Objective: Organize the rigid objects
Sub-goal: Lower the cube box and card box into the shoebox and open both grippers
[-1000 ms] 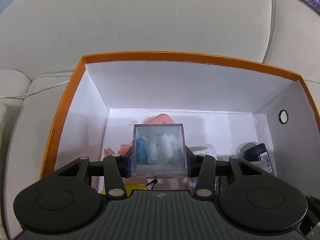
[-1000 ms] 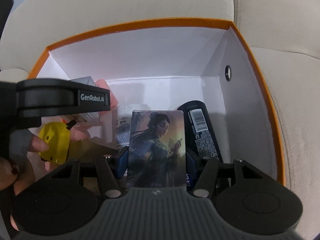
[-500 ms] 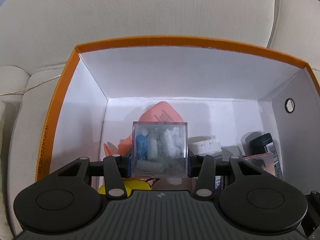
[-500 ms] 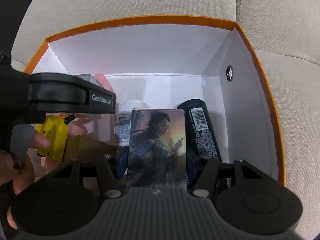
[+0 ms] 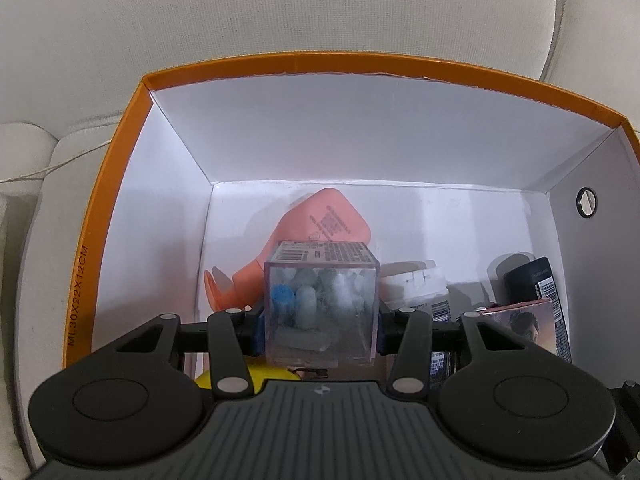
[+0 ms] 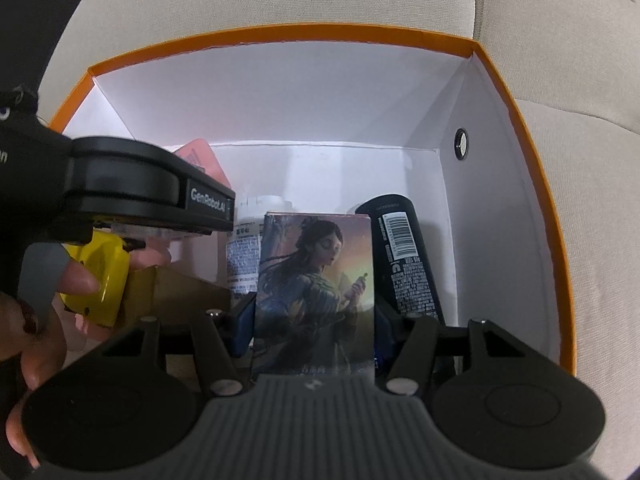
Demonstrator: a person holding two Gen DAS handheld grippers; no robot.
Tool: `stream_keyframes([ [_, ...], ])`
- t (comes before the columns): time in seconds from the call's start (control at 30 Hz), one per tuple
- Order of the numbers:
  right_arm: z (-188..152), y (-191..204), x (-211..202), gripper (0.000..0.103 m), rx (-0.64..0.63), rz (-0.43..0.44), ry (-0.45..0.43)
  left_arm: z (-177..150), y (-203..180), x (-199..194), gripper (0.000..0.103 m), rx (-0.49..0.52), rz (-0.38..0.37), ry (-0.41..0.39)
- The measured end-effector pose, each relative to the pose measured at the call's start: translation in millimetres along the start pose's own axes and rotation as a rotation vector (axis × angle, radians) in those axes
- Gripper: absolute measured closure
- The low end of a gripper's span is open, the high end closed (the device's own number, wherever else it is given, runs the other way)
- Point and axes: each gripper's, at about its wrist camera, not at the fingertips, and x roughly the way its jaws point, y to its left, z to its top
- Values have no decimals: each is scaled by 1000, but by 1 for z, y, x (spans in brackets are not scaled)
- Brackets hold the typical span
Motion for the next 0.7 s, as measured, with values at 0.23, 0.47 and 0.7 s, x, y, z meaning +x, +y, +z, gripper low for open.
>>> stream_keyframes([
  [0.23, -1, 2, 1, 40, -6, -8, -1, -1, 0, -2, 45, 1, -5, -19],
  [0.47, -1, 1, 1, 37, -11, -14, -2, -1, 3, -4, 37, -1, -11, -37],
  [0.7, 0, 1, -5, 32, -18, -15, -23, -2, 4, -14, 33, -11, -8, -53],
])
